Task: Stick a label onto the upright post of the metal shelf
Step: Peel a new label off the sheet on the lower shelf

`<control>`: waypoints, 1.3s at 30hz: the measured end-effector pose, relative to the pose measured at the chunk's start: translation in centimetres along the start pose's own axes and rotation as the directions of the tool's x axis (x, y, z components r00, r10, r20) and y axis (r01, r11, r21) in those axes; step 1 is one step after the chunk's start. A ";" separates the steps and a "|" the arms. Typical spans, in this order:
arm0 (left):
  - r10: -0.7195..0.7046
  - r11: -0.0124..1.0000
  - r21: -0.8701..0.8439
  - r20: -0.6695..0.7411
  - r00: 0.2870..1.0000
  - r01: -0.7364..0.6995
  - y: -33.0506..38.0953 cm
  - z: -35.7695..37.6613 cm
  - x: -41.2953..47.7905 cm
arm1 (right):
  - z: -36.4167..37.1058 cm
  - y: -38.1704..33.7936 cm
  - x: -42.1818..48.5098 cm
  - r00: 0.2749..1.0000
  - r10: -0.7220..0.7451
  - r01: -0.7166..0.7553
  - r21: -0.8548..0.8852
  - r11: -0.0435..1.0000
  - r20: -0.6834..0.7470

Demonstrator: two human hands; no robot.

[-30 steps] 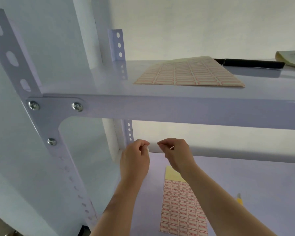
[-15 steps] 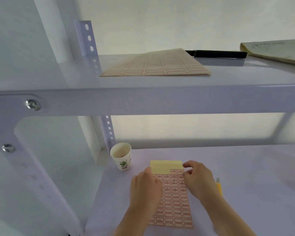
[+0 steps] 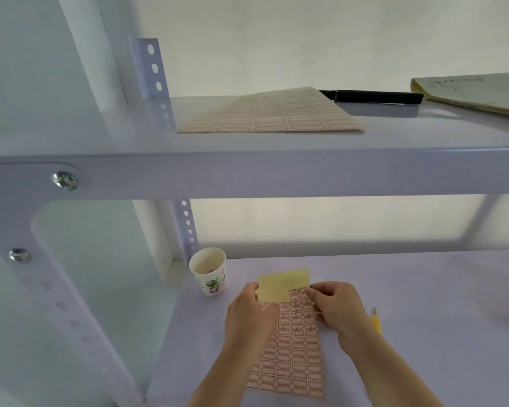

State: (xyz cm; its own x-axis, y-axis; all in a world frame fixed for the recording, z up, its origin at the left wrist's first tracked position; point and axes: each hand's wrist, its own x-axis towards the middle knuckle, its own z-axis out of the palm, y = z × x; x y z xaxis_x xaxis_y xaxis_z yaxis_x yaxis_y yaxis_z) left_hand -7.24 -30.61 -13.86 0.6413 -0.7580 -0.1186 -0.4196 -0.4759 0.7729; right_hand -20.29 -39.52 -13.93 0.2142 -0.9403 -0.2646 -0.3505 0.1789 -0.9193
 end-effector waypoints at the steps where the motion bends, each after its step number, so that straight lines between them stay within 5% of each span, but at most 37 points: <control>1: 0.005 1.000 -0.024 0.006 1.000 -0.005 0.0 -0.2 0.1 | 0.0 -0.1 -0.1 1.000 -0.012 0.012 0.003 1.000 0.013; 7: -0.014 0.981 -0.195 0.001 1.000 0.014 -0.2 -0.6 1.0 | -0.8 -1.1 -1.2 0.991 -0.076 0.065 0.103 0.993 0.110; 11: -0.014 0.812 -0.576 0.143 0.990 0.095 0.6 -1.6 1.5 | -1.4 -2.3 -2.3 0.984 -0.159 0.144 0.175 0.974 0.075; 13: 0.046 0.767 -0.638 0.167 0.985 0.073 1.2 -2.2 1.3 | -1.5 -3.0 -2.9 0.975 -0.221 0.217 0.165 0.962 0.009; 18: 0.135 0.742 -0.670 0.186 0.973 0.025 2.5 -2.7 0.7 | -1.3 -3.4 -3.9 0.847 -0.478 0.434 -0.217 0.874 -0.233; 23: 0.180 0.703 -0.710 0.220 0.959 0.031 3.1 -2.9 0.4 | -0.8 -3.1 -4.6 0.725 -0.672 0.563 -0.431 0.705 -0.152; 39: 0.245 0.662 -0.747 0.299 0.922 0.066 2.3 -2.7 0.4 | -0.7 -4.0 -5.4 0.848 -0.516 0.457 -0.331 0.826 -0.119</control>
State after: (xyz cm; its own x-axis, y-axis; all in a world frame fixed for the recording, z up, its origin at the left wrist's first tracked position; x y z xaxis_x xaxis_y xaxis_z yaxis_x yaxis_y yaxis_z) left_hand -6.21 -30.87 -10.43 0.2962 -0.9492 -0.1060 0.2445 -0.0320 0.9691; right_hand -20.70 -35.38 -8.59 0.2540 -0.9242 0.2851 -0.4933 -0.3774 -0.7837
